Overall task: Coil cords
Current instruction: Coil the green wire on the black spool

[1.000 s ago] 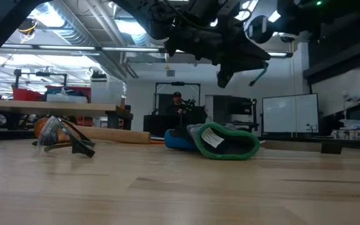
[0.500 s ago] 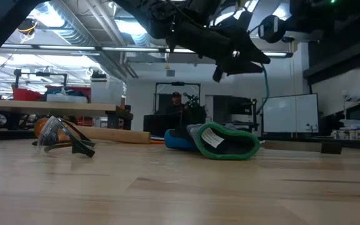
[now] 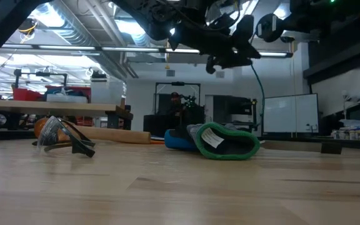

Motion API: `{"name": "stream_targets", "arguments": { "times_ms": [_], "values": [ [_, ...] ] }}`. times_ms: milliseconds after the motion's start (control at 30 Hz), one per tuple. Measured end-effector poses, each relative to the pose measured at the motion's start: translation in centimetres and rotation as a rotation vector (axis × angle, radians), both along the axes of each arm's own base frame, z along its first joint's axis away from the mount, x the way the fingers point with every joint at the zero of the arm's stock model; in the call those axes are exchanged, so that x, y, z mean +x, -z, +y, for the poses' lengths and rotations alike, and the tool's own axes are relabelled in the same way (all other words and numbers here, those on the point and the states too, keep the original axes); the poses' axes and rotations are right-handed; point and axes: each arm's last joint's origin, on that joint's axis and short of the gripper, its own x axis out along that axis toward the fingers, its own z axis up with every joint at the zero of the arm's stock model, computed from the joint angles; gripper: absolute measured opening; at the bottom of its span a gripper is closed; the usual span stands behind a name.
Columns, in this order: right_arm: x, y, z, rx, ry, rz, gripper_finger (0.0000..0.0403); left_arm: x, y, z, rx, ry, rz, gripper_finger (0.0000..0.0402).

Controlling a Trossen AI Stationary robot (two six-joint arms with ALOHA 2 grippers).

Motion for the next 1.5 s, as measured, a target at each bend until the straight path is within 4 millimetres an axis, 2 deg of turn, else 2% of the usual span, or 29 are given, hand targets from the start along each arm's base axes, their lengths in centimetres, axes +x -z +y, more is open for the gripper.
{"name": "stream_targets", "arguments": {
  "times_ms": [233,433,733,1000,1267,1433,1500],
  "values": [
    [0.1,-0.5,0.2,-0.019,-0.079,-0.048,0.0001,-0.2,0.2,1.0,0.021,-0.049,0.009,0.0139],
    [0.1,-1.0,0.3,-0.044,-0.137,-0.104,0.0001,-0.1,-0.3,0.9,0.058,-0.041,-0.026,0.0139],
    [0.1,-1.2,0.4,-0.055,-0.159,-0.126,0.0001,-0.1,0.2,0.9,0.053,-0.039,0.018,0.0135],
    [0.1,-1.3,0.4,-0.057,-0.167,-0.126,0.0001,-0.1,0.3,0.9,0.058,-0.037,0.029,0.0084],
    [0.1,-1.3,0.4,-0.057,-0.167,-0.126,0.0001,-0.1,0.3,0.9,0.075,-0.034,0.034,0.0054],
    [0.1,-1.3,0.4,-0.057,-0.167,-0.127,0.0001,-0.1,0.3,0.9,0.076,-0.034,0.039,0.0011],
    [0.1,-1.3,0.4,-0.058,-0.167,-0.13,0.0001,-0.1,0.3,0.9,0.076,-0.034,0.038,0.0006]
  ]
}}
